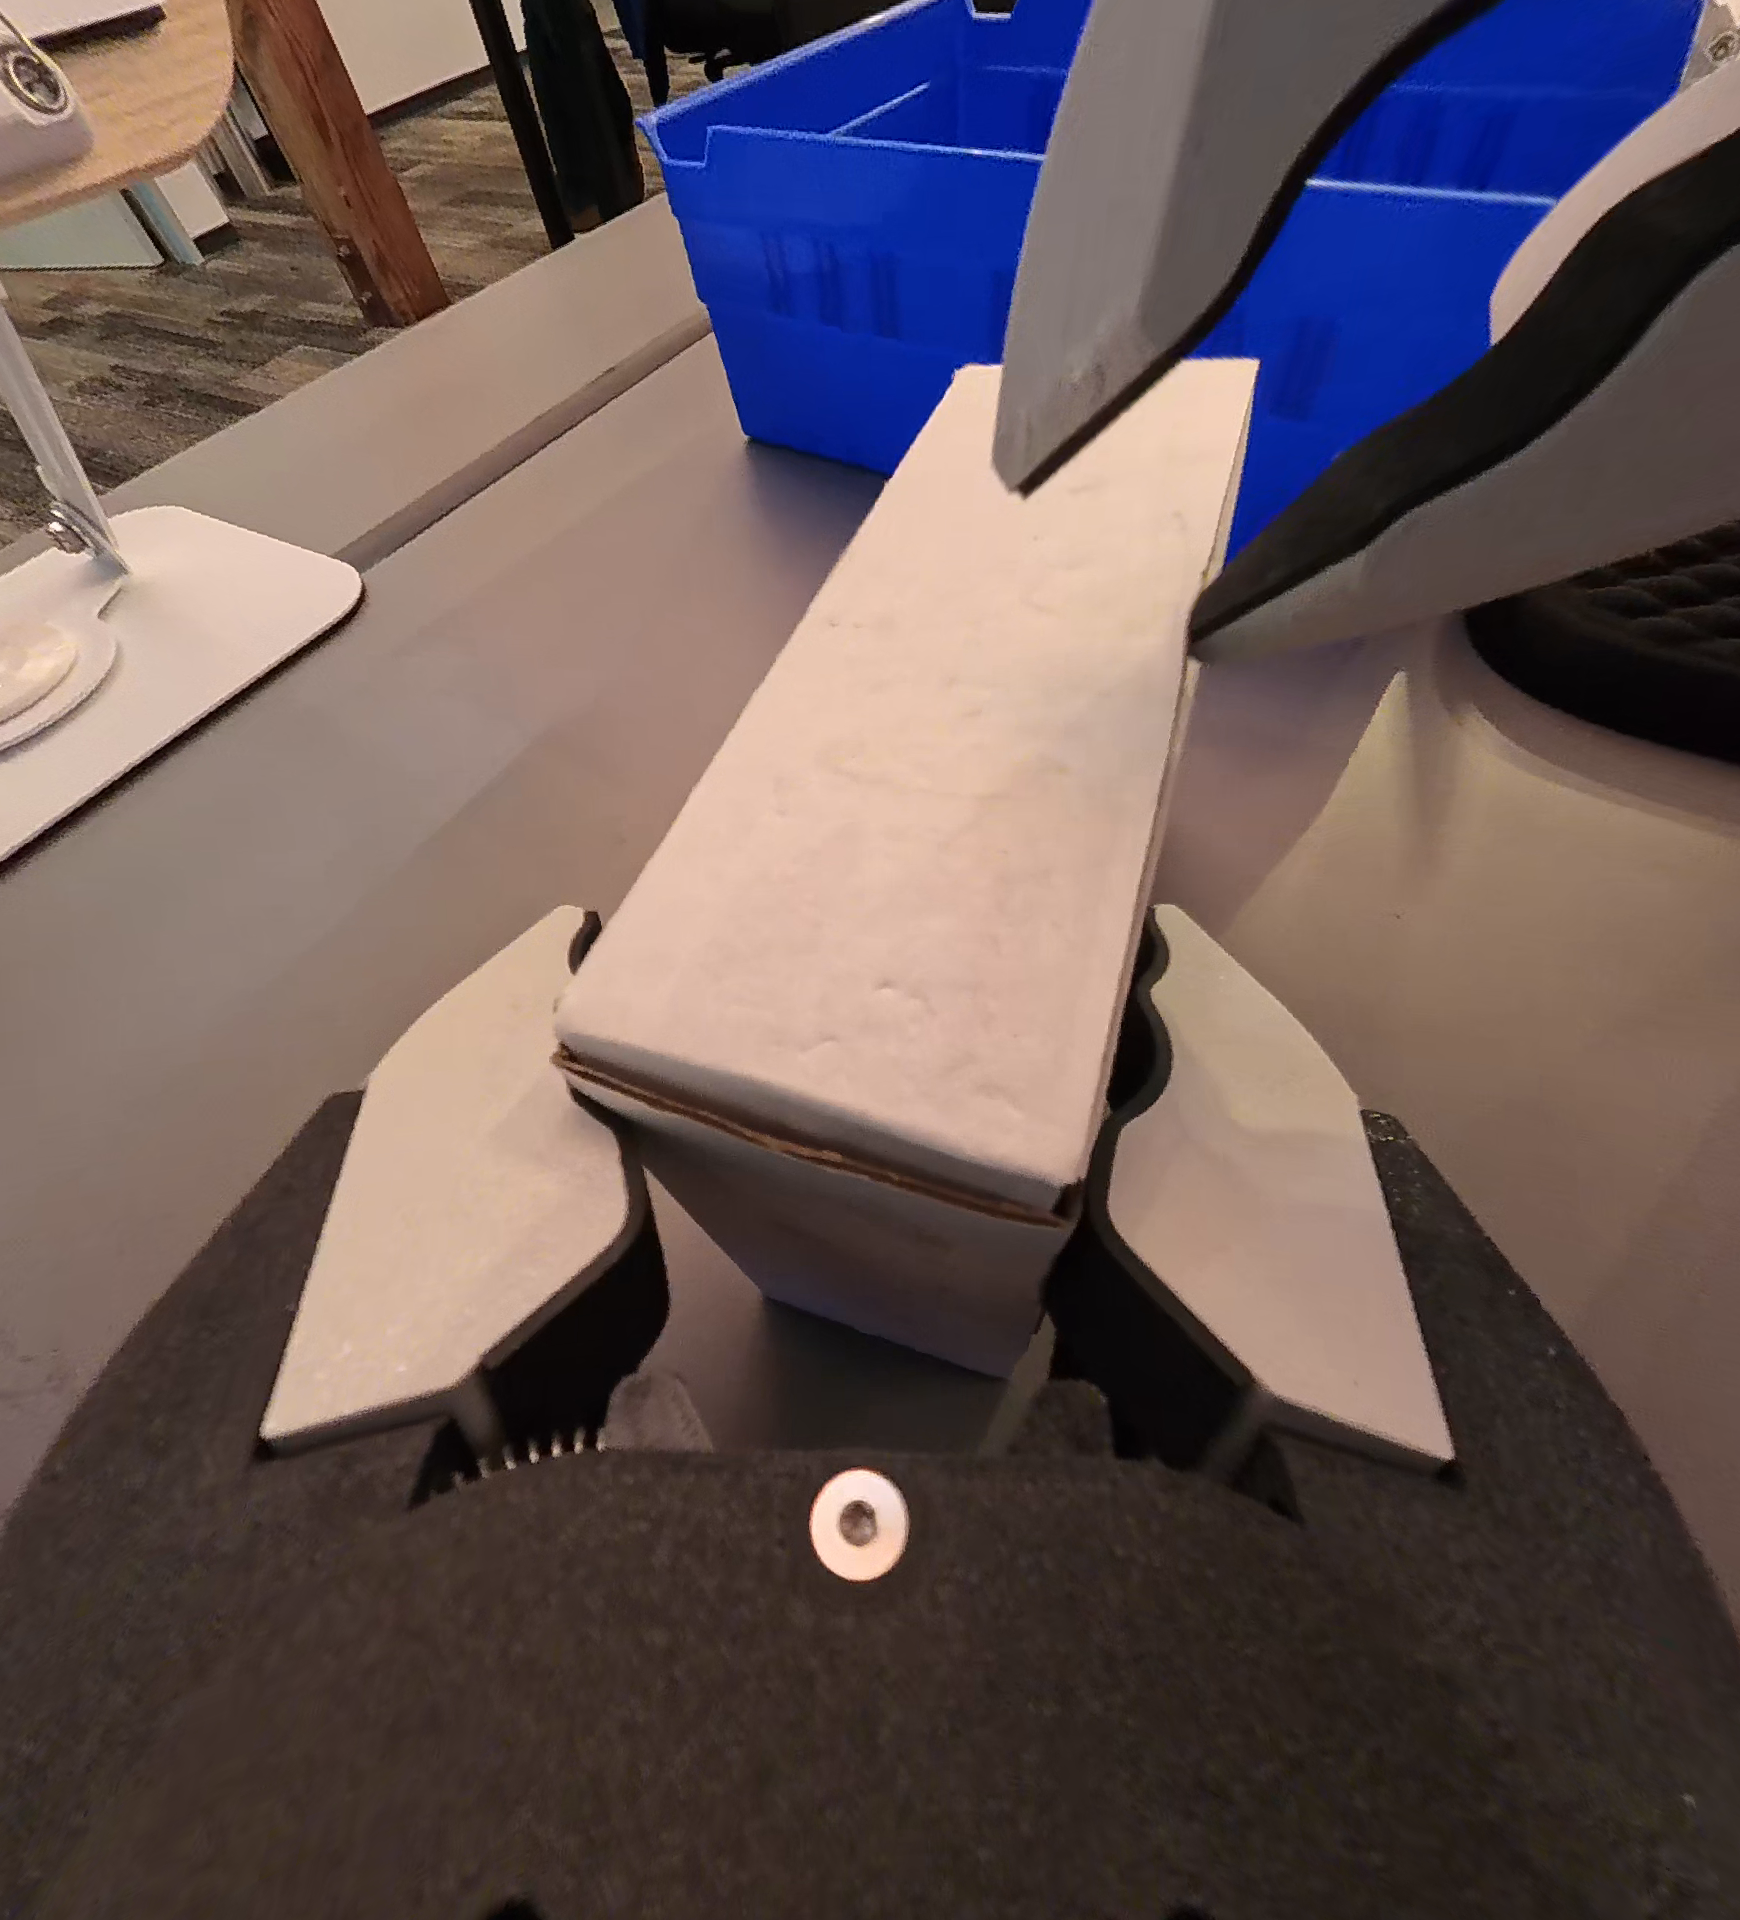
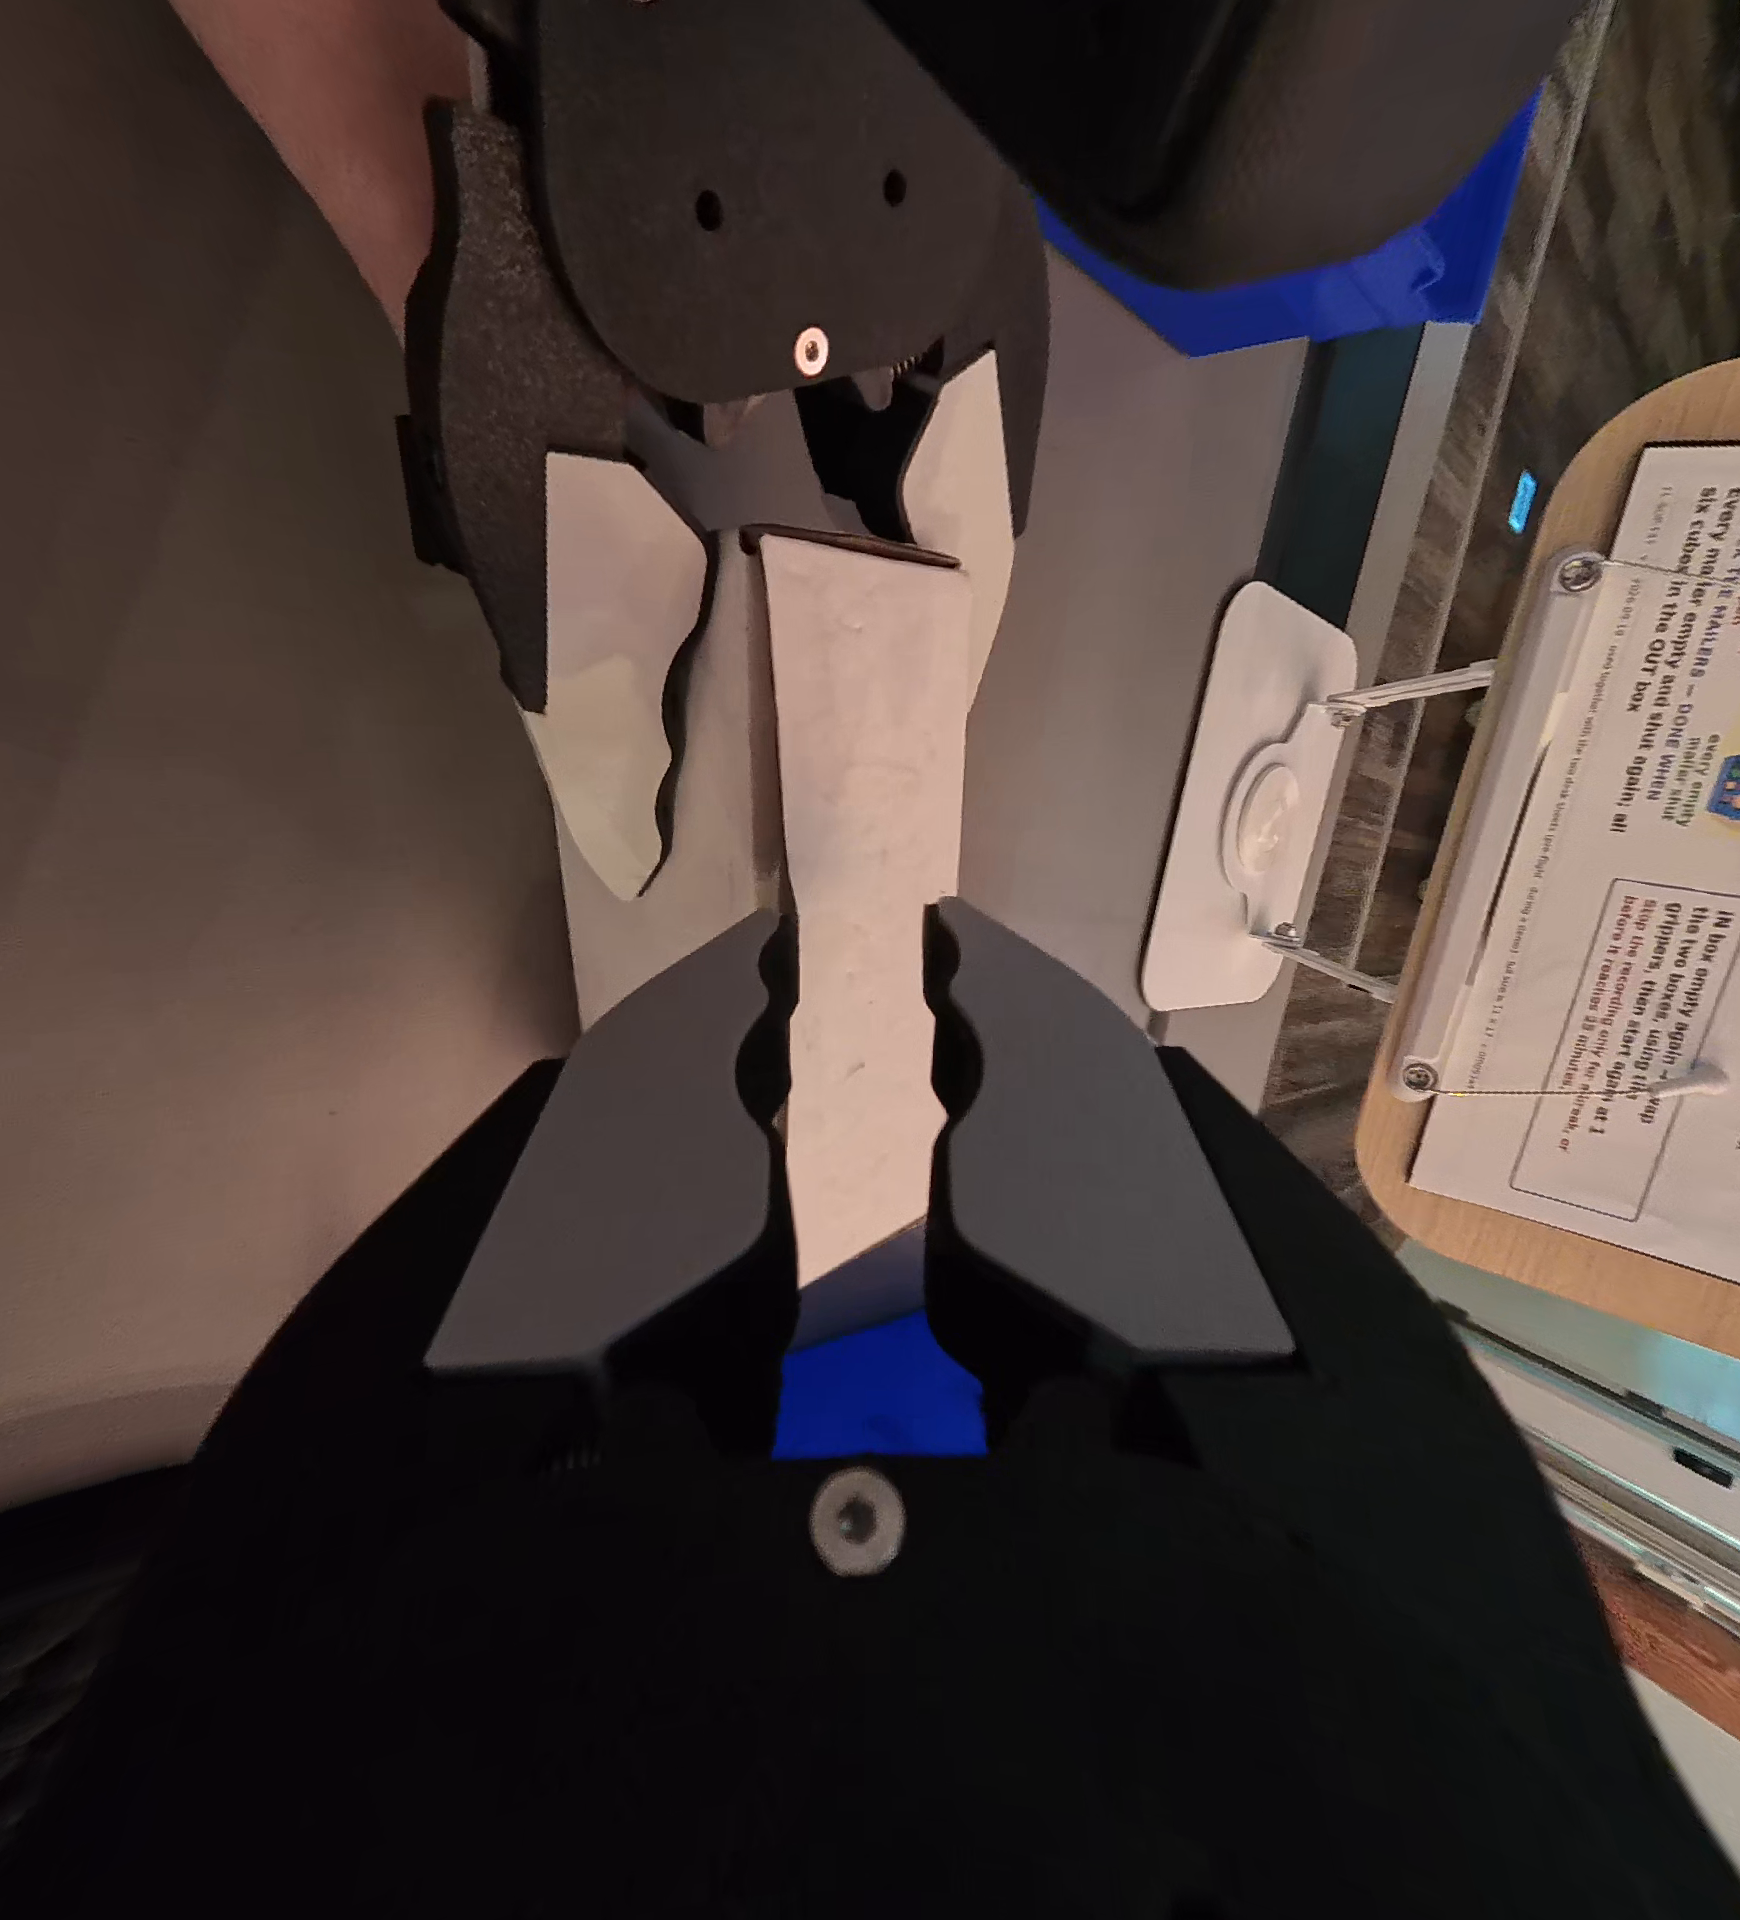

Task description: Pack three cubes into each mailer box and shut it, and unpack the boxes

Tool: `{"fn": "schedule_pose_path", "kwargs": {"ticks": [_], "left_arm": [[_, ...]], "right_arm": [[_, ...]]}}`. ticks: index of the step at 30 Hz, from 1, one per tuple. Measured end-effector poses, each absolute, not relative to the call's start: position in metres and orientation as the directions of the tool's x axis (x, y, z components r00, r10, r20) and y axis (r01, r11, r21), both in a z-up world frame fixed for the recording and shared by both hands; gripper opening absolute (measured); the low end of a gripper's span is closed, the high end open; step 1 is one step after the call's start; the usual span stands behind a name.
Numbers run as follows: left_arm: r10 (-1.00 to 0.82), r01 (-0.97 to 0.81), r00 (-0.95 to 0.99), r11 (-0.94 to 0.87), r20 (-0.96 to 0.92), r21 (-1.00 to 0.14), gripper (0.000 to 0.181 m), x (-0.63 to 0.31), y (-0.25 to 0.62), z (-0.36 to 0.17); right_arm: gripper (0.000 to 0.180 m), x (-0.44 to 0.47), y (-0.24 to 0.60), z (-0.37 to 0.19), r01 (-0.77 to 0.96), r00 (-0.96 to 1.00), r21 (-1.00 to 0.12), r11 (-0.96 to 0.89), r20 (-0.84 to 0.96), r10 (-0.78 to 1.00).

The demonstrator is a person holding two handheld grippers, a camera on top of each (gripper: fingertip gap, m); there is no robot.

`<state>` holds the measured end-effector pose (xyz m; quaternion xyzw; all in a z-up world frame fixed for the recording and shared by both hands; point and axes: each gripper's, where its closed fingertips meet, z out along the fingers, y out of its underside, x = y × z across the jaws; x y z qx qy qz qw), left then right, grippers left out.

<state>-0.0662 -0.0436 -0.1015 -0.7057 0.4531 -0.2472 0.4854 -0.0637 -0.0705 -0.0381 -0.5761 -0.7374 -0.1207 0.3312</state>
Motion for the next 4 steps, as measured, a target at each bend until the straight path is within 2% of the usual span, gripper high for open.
{"fn": "schedule_pose_path", "kwargs": {"ticks": [4], "left_arm": [[-0.88, -0.4, 0.467, -0.128, -0.081, -0.908, 0.094, -0.0664, -0.0437, -0.1022]], "right_arm": [[0.023, -0.066, -0.0723, -0.0445, 0.931, -0.097, -0.231, 0.283, 0.59, 0.801]]}}
